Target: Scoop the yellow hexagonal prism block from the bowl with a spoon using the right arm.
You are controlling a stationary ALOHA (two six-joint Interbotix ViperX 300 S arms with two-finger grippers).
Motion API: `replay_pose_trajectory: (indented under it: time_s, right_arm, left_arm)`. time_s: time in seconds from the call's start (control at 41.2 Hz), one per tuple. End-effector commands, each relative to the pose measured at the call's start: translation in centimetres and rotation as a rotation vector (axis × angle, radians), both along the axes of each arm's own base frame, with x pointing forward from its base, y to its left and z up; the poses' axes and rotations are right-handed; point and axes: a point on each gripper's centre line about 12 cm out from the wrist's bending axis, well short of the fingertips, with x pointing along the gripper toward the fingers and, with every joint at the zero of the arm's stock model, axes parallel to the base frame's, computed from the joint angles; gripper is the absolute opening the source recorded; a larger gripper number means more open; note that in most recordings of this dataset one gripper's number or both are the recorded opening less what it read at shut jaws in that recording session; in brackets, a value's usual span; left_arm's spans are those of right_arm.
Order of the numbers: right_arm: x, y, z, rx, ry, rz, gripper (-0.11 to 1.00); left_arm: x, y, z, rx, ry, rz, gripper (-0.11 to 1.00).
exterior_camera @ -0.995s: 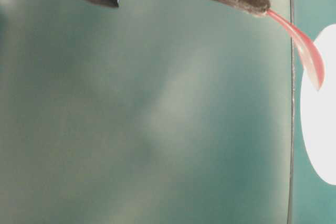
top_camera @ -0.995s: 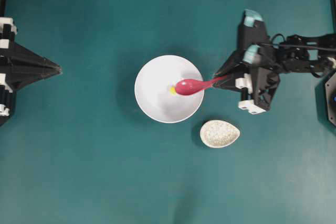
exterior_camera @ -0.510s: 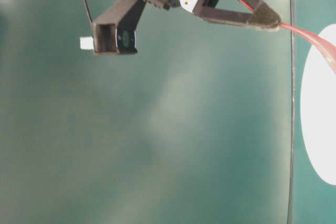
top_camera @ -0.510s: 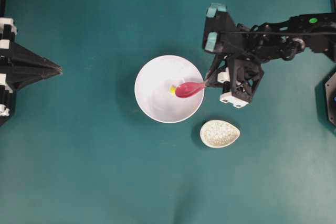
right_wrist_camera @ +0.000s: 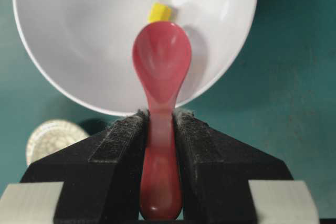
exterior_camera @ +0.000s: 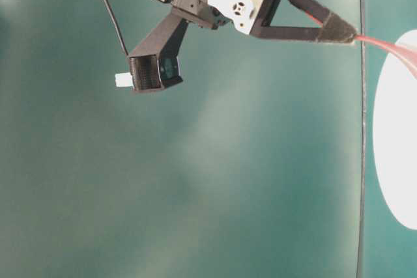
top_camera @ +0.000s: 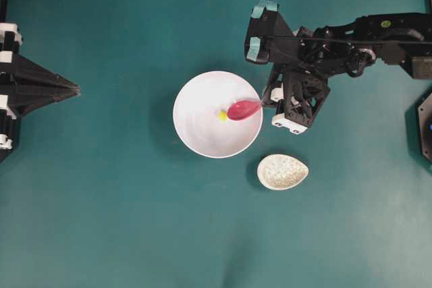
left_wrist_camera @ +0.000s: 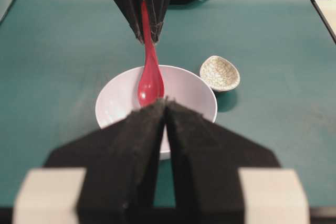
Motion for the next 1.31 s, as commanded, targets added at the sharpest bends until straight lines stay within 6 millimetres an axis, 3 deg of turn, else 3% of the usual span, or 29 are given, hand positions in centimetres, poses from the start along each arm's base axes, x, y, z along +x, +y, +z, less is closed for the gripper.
replay_pose_trajectory:
  time_s: [0.0,0.534,0.898,1.287]
  right_arm:
    - [0.4,-0.1,1.2,-0.004,-0.030,-0.001,0.21]
    - [2.2,0.0,-0.5,0.009,0.025,0.017,0.21]
    - [3.8,1.1,-0.7,0.002,0.016,0.054,0.21]
    - [4.7,0.8,-1.5,-0.016,-0.029,0.036,0.21]
  left_arm:
    - [0.2,0.0,1.1,0.004,-0.028,0.001,0.08]
    - [0.3,0.0,1.2,0.004,-0.029,0.001,0.08]
    - [0.2,0.0,1.1,0.005,-0.026,0.001,0.08]
    - [0.2,0.0,1.1,0.007,-0.026,0.001,0.08]
